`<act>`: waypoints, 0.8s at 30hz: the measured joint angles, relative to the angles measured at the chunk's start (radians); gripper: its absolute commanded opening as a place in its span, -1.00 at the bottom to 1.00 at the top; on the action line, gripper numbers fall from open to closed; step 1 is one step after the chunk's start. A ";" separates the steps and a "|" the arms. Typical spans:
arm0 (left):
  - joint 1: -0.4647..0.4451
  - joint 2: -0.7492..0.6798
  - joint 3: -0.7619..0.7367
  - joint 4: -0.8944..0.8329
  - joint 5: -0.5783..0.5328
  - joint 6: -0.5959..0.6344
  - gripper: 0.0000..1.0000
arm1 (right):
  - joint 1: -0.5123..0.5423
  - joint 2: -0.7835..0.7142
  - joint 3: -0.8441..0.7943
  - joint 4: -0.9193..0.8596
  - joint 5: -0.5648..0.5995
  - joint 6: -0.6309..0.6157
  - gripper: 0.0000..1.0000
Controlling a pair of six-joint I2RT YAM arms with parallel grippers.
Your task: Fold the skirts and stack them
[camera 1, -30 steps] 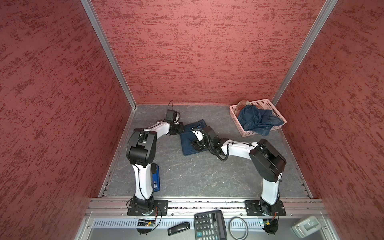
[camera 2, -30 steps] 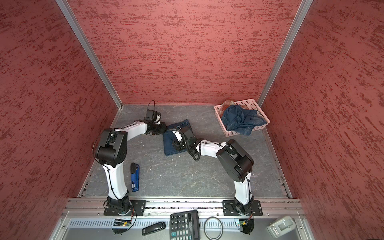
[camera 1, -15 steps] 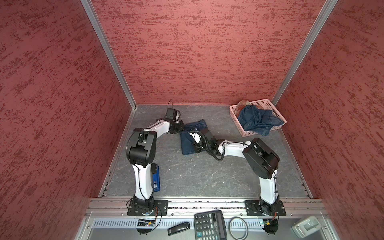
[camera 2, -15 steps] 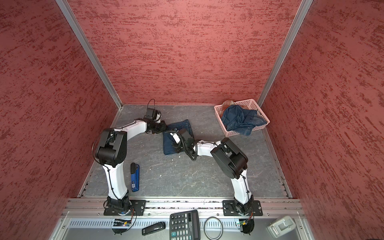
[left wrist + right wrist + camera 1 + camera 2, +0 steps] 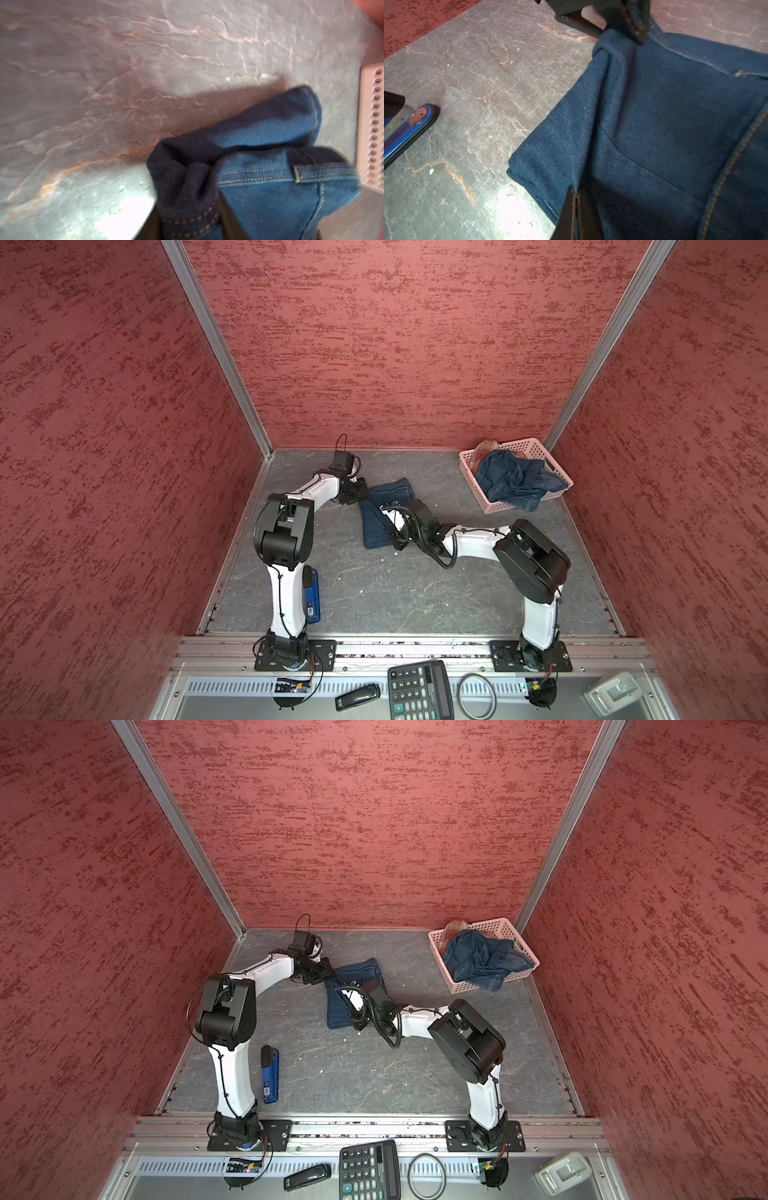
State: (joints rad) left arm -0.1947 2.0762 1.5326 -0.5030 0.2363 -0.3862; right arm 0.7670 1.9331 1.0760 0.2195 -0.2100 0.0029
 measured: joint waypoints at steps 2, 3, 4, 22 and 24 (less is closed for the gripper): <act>0.009 0.000 0.007 0.001 -0.008 0.003 0.24 | 0.000 -0.001 -0.002 -0.002 -0.008 -0.005 -0.78; 0.015 0.001 0.013 0.003 -0.013 0.005 0.42 | 0.000 -0.002 -0.005 -0.005 -0.012 -0.005 -0.57; 0.019 0.001 0.018 0.005 -0.018 0.006 0.56 | 0.000 -0.003 -0.008 -0.008 -0.015 -0.004 -0.40; 0.029 -0.134 -0.150 0.070 -0.047 0.025 0.99 | -0.127 -0.136 0.010 -0.068 0.018 0.287 0.38; 0.023 -0.182 -0.208 0.084 -0.046 0.022 0.99 | -0.144 -0.135 0.010 -0.107 0.031 0.325 0.37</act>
State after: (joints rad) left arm -0.1722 1.8946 1.3251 -0.4194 0.1902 -0.3641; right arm 0.6231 1.7985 1.0863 0.1127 -0.1787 0.3283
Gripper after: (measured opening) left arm 0.996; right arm 0.690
